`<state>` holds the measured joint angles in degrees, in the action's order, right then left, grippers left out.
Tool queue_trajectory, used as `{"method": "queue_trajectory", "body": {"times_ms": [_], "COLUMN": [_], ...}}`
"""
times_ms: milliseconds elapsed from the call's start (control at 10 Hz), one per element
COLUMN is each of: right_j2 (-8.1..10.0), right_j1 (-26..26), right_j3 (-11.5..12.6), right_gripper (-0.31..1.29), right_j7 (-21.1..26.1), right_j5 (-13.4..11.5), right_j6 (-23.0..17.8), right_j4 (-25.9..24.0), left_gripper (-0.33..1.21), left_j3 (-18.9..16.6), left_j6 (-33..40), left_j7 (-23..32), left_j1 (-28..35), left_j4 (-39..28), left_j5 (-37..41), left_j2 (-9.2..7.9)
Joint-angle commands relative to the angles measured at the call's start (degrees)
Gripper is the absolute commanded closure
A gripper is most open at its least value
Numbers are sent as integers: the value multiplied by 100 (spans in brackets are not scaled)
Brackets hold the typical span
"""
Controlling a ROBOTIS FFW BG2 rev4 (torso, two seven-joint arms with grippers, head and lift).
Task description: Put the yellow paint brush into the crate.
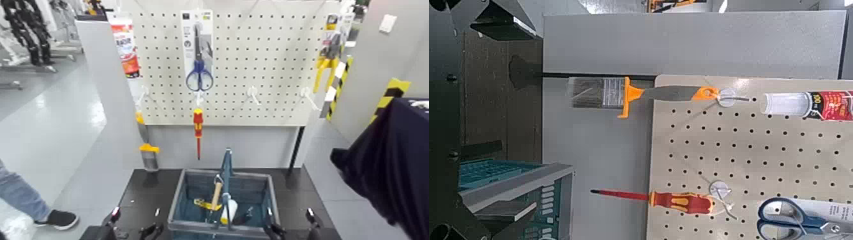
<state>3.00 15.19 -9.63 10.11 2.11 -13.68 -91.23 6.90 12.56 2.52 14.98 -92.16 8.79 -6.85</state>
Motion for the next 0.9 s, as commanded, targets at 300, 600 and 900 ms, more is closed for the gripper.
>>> {"method": "queue_trajectory", "body": {"times_ms": [300, 600, 900], "right_j2": [-10, -10, -18], "right_j1": [45, 45, 54], "right_j3": [49, 40, 31], "right_gripper": [14, 14, 14], "right_j7": [-9, -9, -9], "right_j5": [-9, -9, -9], "right_j6": [14, 14, 14], "right_j4": [-26, -26, -17], "left_gripper": [11, 10, 10], "left_j3": [-66, -347, -901], "left_j6": [1, -254, -790], "left_j7": [-76, -515, -1508], "left_j1": [-31, -154, -637], "left_j4": [5, -4, 119], "left_j5": [18, 53, 141], "left_j2": [9, 61, 79]}}
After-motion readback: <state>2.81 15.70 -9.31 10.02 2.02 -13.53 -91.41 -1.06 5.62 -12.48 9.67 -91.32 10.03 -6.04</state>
